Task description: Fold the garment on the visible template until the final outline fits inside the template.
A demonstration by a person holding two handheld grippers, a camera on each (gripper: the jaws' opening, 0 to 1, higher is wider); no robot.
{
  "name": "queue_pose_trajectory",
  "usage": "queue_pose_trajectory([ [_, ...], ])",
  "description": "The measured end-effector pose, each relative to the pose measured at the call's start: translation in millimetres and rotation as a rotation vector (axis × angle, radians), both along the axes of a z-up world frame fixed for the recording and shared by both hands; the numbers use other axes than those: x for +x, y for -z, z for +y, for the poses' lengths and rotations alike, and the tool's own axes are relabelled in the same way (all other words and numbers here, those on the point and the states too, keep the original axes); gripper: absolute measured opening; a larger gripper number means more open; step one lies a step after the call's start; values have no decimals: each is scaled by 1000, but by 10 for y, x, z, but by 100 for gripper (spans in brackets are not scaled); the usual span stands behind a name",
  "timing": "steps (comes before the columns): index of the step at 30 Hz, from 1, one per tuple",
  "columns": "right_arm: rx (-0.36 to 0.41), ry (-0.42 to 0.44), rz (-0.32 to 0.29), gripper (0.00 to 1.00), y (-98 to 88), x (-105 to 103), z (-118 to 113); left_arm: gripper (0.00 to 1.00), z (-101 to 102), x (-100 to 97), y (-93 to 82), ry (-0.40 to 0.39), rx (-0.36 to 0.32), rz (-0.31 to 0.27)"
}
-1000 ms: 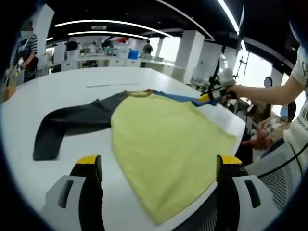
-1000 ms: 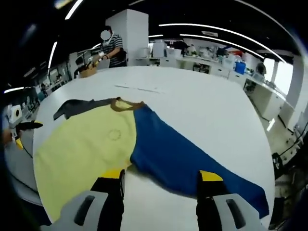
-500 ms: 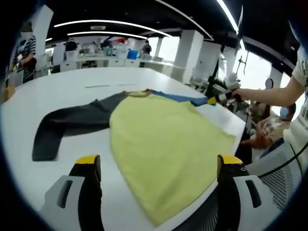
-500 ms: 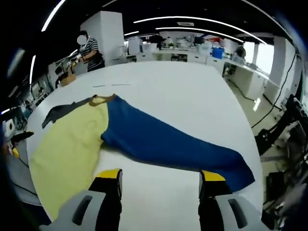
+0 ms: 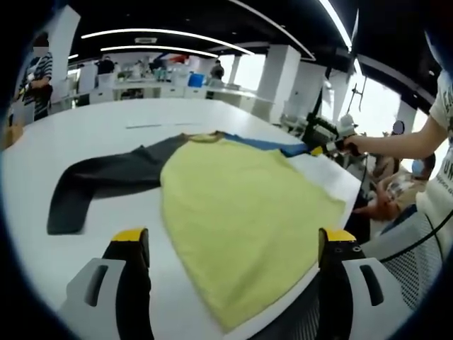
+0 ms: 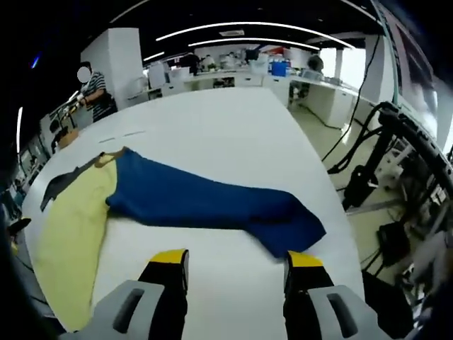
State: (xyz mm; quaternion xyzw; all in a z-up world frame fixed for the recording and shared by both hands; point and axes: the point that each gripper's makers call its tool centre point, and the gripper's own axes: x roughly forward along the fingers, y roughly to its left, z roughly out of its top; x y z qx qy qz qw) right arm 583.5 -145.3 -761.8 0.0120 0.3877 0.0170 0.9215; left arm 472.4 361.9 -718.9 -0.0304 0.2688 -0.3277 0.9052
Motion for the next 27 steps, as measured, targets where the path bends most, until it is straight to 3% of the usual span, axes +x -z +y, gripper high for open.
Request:
queue_pose_trajectory([
  [11,43,148,-9,42,70,62,-231,95,19,-21,5,-2,10,4],
  [20,60,205,-16,32,159,174,-387,94,47,-28,31,0,23,15],
  [23,132,285,-32,29,201,174,-377,92,52,-27,37,0,29,18],
  [27,139,312,-59,23,170,250,-460,91,46,-30,38,1,31,22],
])
